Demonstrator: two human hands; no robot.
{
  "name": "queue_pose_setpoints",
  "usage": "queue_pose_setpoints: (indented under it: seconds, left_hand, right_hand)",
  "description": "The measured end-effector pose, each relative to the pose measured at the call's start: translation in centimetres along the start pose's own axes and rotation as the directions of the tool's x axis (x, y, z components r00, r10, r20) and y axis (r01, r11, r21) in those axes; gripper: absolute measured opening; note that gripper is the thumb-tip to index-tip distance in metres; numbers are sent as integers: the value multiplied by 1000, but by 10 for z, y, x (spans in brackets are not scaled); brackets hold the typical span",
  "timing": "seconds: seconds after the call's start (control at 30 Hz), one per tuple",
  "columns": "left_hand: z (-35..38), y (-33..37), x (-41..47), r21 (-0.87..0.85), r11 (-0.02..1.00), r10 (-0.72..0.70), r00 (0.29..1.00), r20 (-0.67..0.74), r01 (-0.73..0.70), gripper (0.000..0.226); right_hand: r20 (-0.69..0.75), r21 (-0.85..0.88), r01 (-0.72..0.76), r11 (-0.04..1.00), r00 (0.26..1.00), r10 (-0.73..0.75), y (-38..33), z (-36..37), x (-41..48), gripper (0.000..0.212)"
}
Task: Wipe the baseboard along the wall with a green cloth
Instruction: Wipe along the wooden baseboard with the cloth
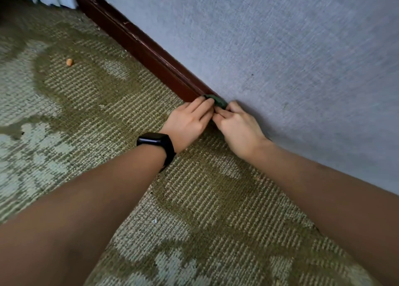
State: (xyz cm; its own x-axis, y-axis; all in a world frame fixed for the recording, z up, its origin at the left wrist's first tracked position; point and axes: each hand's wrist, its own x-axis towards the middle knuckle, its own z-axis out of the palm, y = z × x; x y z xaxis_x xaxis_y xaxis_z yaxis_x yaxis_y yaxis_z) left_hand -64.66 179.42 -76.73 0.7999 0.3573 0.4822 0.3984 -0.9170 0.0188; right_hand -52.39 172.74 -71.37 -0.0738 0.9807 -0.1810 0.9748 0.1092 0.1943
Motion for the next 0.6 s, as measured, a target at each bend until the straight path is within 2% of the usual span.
queue_pose_setpoints:
  seconds: [0.13,0.27,0.37,0.6]
  left_hand:
    - [-1,8,-2,-13,997,-74,997,6,74,35]
    - [3,42,2,-82,990,-114,993,0,114,34]
    - [9,77,4,-129,992,-16,999,-33,12,29]
    - [9,73,3,-86,978,183,980,-80,-189,30]
  right_hand:
    - [-22,44,-32,999,999,33,0,1,-8,45]
    - [-90,119,-97,988,990,108,6,9,-43,41]
    - [-173,139,-74,988,980,97,23,22,-87,46]
    - [-153,130,-65,989,985,85,28,29,-99,40]
